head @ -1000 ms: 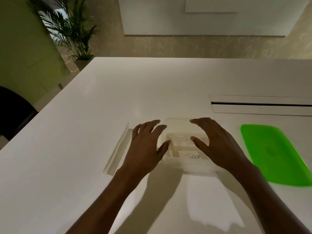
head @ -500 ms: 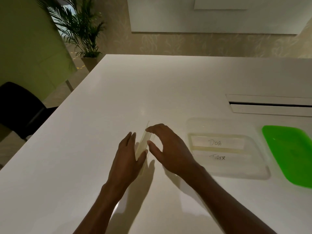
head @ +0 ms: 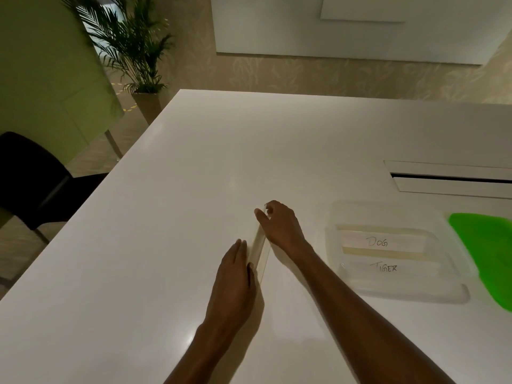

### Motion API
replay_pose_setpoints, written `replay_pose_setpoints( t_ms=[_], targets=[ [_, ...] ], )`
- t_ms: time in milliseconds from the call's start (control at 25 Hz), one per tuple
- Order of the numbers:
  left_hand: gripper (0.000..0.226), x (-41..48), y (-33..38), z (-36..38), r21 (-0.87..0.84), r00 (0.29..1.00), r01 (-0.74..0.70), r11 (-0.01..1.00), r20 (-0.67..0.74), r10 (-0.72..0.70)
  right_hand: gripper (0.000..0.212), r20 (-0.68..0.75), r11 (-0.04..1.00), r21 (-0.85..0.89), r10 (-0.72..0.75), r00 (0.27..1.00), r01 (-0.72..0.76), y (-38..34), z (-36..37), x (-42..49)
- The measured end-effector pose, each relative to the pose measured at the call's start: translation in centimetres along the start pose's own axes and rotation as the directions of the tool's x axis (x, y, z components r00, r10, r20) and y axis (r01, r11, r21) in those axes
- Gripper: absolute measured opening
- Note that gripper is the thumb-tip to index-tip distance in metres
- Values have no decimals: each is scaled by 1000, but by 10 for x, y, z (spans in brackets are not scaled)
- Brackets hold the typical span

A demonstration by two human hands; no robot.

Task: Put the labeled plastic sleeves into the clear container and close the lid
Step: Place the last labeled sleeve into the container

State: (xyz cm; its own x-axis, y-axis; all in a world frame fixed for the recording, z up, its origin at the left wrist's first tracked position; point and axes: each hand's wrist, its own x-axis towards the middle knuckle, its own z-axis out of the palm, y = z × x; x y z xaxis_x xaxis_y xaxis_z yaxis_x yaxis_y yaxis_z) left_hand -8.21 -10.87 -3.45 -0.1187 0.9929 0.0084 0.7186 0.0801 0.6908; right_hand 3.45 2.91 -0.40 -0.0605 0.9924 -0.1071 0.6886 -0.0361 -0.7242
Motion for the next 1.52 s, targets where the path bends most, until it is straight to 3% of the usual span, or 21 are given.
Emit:
replay_pose_setpoints(
  t_ms=[160, 360, 520, 680, 840, 1000, 1160, 1240, 1520],
  targets=[
    [52, 1, -1, 3, -108, 998, 56, 993, -4, -57, 26, -23, 996, 87, 7, 1000, -5, 3, 0, 5],
    [58, 2, -8, -6, 94, 997, -77, 993, 1, 77, 19, -60, 877, 480, 50, 997, -15, 2, -8, -5],
    [61, 2, -11, -15, 44, 993, -110, 993, -39, 112, 25, -72, 772, 635, 75, 995, -12, 2, -13, -10],
    [83, 4, -18, -25, -10, 996, -83, 997, -42, 82, 40, -35, 600, 799, 114, 993, -40, 2, -14, -15],
    [96, 19, -23, -46, -68, 1000, -19, 998, 10, 20, 42, -42, 503, 864, 74, 996, -1, 4, -11, -21],
    [81, 52, -36, -82, -210, 978, 33, 977, 207, 12, 45, -68, 454, 888, -16, 998, 67, 6, -9, -29],
    [52, 65, -53, -111, -295, 819, 15, 956, 552, 157, 51, -80, 362, 927, -79, 994, 103, 10, -5, -37],
    [50, 68, -59, -118, -331, 806, 26, 943, 565, 176, 52, -74, 362, 927, -89, 993, 101, 14, -4, -41],
    [53, 81, -78, -141, -415, 906, 21, 910, 393, 158, 48, 41, 598, 801, -109, 993, 32, 36, -7, -66]
  ],
)
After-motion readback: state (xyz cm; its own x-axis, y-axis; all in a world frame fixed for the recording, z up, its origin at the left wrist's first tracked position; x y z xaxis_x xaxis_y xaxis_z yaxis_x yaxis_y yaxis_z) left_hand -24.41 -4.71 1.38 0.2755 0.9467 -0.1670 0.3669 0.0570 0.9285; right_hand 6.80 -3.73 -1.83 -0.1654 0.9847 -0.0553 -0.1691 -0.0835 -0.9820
